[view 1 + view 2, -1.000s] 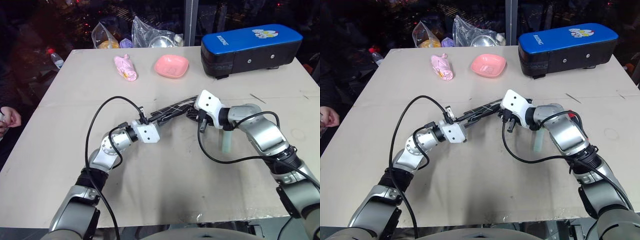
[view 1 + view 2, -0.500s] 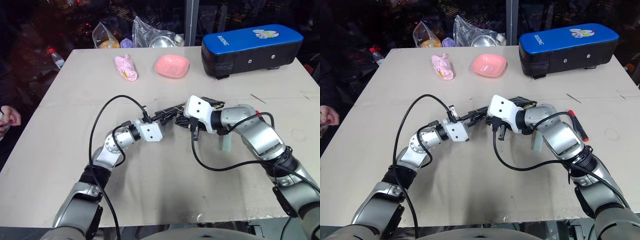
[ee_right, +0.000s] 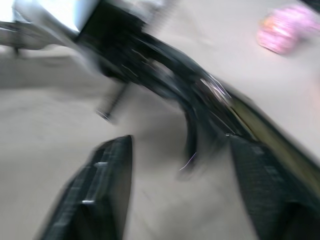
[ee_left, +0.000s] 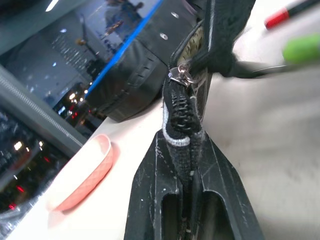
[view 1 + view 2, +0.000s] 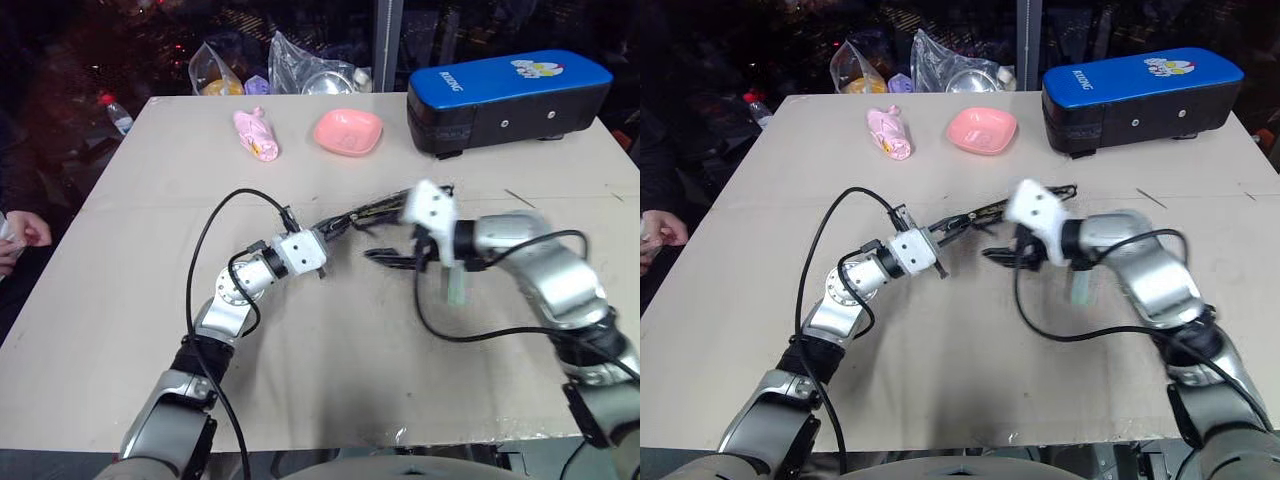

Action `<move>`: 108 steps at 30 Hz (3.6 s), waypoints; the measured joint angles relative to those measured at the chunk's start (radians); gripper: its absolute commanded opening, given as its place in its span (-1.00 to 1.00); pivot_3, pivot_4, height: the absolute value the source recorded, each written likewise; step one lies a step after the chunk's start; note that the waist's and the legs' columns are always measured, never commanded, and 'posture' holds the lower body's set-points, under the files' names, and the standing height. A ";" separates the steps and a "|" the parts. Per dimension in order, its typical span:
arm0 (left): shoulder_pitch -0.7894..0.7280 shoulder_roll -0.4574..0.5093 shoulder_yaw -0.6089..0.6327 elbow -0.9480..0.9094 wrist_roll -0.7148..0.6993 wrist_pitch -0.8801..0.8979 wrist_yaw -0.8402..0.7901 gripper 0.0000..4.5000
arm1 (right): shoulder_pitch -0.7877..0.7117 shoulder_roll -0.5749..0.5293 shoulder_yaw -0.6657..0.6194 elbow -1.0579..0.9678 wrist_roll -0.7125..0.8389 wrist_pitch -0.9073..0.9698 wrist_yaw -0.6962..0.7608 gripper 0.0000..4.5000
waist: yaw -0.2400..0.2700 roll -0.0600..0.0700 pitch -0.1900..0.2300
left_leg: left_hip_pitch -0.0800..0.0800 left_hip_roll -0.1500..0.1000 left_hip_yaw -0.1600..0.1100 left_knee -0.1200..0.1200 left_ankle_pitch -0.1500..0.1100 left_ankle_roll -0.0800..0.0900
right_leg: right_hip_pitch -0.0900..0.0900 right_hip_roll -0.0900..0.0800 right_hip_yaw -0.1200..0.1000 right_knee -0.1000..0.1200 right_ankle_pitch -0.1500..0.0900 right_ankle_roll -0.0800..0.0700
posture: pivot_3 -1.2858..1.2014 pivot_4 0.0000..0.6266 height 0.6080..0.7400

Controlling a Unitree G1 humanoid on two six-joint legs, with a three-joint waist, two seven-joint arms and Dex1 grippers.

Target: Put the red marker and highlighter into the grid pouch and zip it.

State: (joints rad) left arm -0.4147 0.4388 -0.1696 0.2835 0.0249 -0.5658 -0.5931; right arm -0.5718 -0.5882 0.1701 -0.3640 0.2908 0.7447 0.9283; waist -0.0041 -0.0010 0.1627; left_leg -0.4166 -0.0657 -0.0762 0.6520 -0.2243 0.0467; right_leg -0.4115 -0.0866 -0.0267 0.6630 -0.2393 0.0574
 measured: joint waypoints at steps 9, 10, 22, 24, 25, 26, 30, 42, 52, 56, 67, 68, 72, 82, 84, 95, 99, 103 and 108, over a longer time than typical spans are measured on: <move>0.023 0.003 0.015 -0.078 -0.041 0.106 -0.023 -1.00 | -0.006 0.041 -0.242 -0.018 0.143 0.079 -0.143 -0.96 | -0.009 0.000 0.000 | 0.001 0.001 0.000 0.000 0.000 0.000 | 0.000 0.001 0.001 0.000 0.000 -0.001 | 0.03 -0.52 0.91; 0.023 0.001 0.015 -0.078 -0.044 0.107 -0.023 -1.00 | -0.007 0.047 -0.231 0.001 0.134 0.074 -0.159 -0.96 | -0.007 0.000 0.000 | 0.001 0.001 0.000 0.000 0.000 0.000 | 0.000 0.001 0.001 0.000 0.000 -0.001 | 0.03 -0.52 0.91; 0.023 0.004 0.013 -0.108 -0.048 0.116 -0.054 -1.00 | -0.048 0.095 -0.104 0.219 0.016 -0.051 -0.231 -0.96 | -0.007 0.000 0.000 | 0.001 0.001 0.000 -0.001 0.000 0.000 | 0.000 0.001 0.001 0.000 0.000 -0.001 | 0.03 -0.52 0.91; 0.023 0.006 0.013 -0.108 -0.047 0.116 -0.059 -1.00 | -0.052 0.099 -0.091 0.236 0.001 -0.063 -0.233 -0.96 | -0.007 0.000 0.000 | 0.001 0.001 0.000 -0.001 0.000 0.000 | 0.000 0.001 0.001 0.000 0.000 -0.001 | 0.03 -0.52 0.91; 0.023 0.008 0.013 -0.109 -0.047 0.115 -0.062 -1.00 | -0.053 0.105 -0.078 0.252 -0.009 -0.073 -0.236 -0.96 | -0.007 0.000 0.000 | 0.001 0.001 0.000 -0.001 0.000 0.000 | 0.000 0.001 0.001 0.000 0.000 -0.001 | 0.03 -0.52 0.91; 0.023 0.008 0.012 -0.110 -0.047 0.115 -0.063 -1.00 | -0.058 0.097 -0.049 0.266 -0.032 -0.092 -0.230 -0.96 | -0.007 0.000 0.000 | 0.001 0.000 0.000 -0.001 0.000 0.000 | 0.000 0.001 0.001 0.000 0.000 -0.001 | 0.03 -0.52 0.91; 0.016 0.007 0.009 -0.115 -0.045 0.114 -0.070 -1.00 | -0.096 0.051 0.080 0.344 -0.167 -0.209 -0.198 -0.96 | -0.008 0.000 0.000 | 0.001 0.000 0.000 0.000 0.000 0.000 | 0.000 0.001 0.000 0.000 0.000 -0.001 | 0.03 -0.52 0.91; 0.010 0.005 0.003 -0.117 -0.025 0.116 -0.079 -1.00 | -0.164 -0.007 0.248 0.465 -0.435 -0.609 -0.104 0.35 | -0.007 0.000 0.000 | 0.001 0.000 0.001 -0.001 0.002 -0.004 | 0.000 0.002 0.000 0.000 0.000 -0.001 | 0.03 -0.52 0.91; 0.032 0.001 0.006 -0.117 0.009 0.161 -0.032 -1.00 | -0.112 -0.037 0.095 0.311 -0.386 -0.574 -0.106 0.98 | -0.002 0.000 0.000 | 0.000 0.000 0.000 -0.001 0.002 -0.004 | 0.000 0.001 0.001 0.000 0.000 -0.001 | 0.03 -0.52 0.91; 0.042 -0.004 0.020 -0.121 0.014 0.184 0.005 -1.00 | 0.096 0.007 -0.128 0.033 -0.245 -0.219 -0.184 0.98 | 0.016 -0.001 0.000 | 0.000 0.001 -0.001 -0.001 0.000 -0.001 | 0.000 0.000 0.003 -0.001 0.000 -0.001 | 0.03 -0.52 0.91; 0.046 -0.007 0.040 -0.138 0.014 0.209 0.024 -1.00 | 0.482 0.261 -0.235 -0.480 -0.204 0.586 -0.515 0.98 | 0.018 -0.001 -0.001 | 0.001 0.001 -0.001 0.000 0.000 0.000 | 0.000 0.001 0.005 0.000 0.000 -0.001 | 0.03 -0.52 0.91; 0.046 -0.007 0.041 -0.138 0.014 0.209 0.025 -1.00 | 0.498 0.287 -0.233 -0.507 -0.202 0.636 -0.543 0.98 | 0.018 -0.001 -0.001 | 0.001 0.001 -0.001 0.000 0.000 0.000 | 0.000 0.001 0.005 0.000 0.000 -0.001 | 0.03 -0.52 0.91; 0.046 -0.012 0.040 -0.141 0.016 0.209 0.026 -1.00 | 0.518 0.351 -0.234 -0.511 -0.209 0.664 -0.618 0.98 | 0.017 -0.001 -0.001 | 0.001 0.001 0.000 0.000 0.000 0.000 | 0.000 0.002 0.002 0.000 0.000 -0.001 | 0.03 -0.52 0.91; 0.047 -0.019 0.040 -0.144 0.021 0.210 0.025 -1.00 | 0.563 0.378 -0.230 -0.509 -0.203 0.657 -0.687 -0.58 | 0.015 -0.001 -0.001 | 0.001 0.001 -0.001 0.000 0.000 0.000 | 0.000 0.003 0.001 0.000 0.000 -0.001 | 0.03 -0.52 0.91; 0.046 -0.021 0.039 -0.145 0.021 0.210 0.024 -1.00 | 0.542 0.304 -0.223 -0.484 -0.190 0.639 -0.664 -0.69 | 0.015 -0.001 -0.001 | 0.001 0.001 -0.001 0.000 0.000 0.000 | 0.001 0.003 0.001 -0.001 0.000 -0.001 | 0.03 -0.52 0.91; -0.003 -0.025 0.016 -0.124 0.054 0.206 0.016 -1.00 | 0.378 -0.496 -0.227 -0.282 -0.172 0.036 -0.167 -0.69 | 0.014 -0.003 0.002 | 0.001 0.003 0.000 0.000 0.000 0.000 | 0.002 0.005 -0.001 -0.003 0.000 0.000 | 0.03 -0.52 0.91; -0.019 -0.018 0.000 -0.099 0.080 0.174 0.014 -1.00 | 0.294 -0.550 -0.167 -0.209 -0.206 -0.132 -0.091 -0.69 | 0.013 -0.004 0.003 | 0.001 0.003 0.001 0.000 0.000 0.000 | 0.002 0.004 0.000 -0.003 0.000 0.000 | 0.03 -0.52 0.91; -0.034 -0.011 -0.029 -0.079 0.109 0.134 0.004 -1.00 | 0.158 -0.543 -0.061 -0.128 -0.287 -0.239 -0.064 -0.69 | 0.017 -0.005 0.003 | 0.001 0.003 0.001 0.001 0.000 0.000 | 0.002 0.002 0.000 -0.003 0.000 0.000 | 0.03 -0.52 0.91; -0.034 -0.011 -0.037 -0.075 0.110 0.119 -0.002 -1.00 | 0.084 -0.482 0.053 -0.043 -0.386 -0.302 -0.053 -0.69 | 0.018 -0.006 0.004 | 0.000 0.001 0.001 0.001 0.000 -0.001 | 0.001 -0.001 0.000 -0.004 0.000 0.000 | 0.03 -0.52 0.91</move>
State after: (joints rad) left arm -0.4485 0.4281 -0.2064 0.2081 0.1352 -0.4470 -0.5954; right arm -0.4882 -1.0706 0.2230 -0.4074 -0.0947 0.4429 0.8751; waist 0.0143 -0.0070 0.1669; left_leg -0.4166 -0.0643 -0.0756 0.6526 -0.2239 0.0458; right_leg -0.4101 -0.0873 -0.0263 0.6591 -0.2391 0.0570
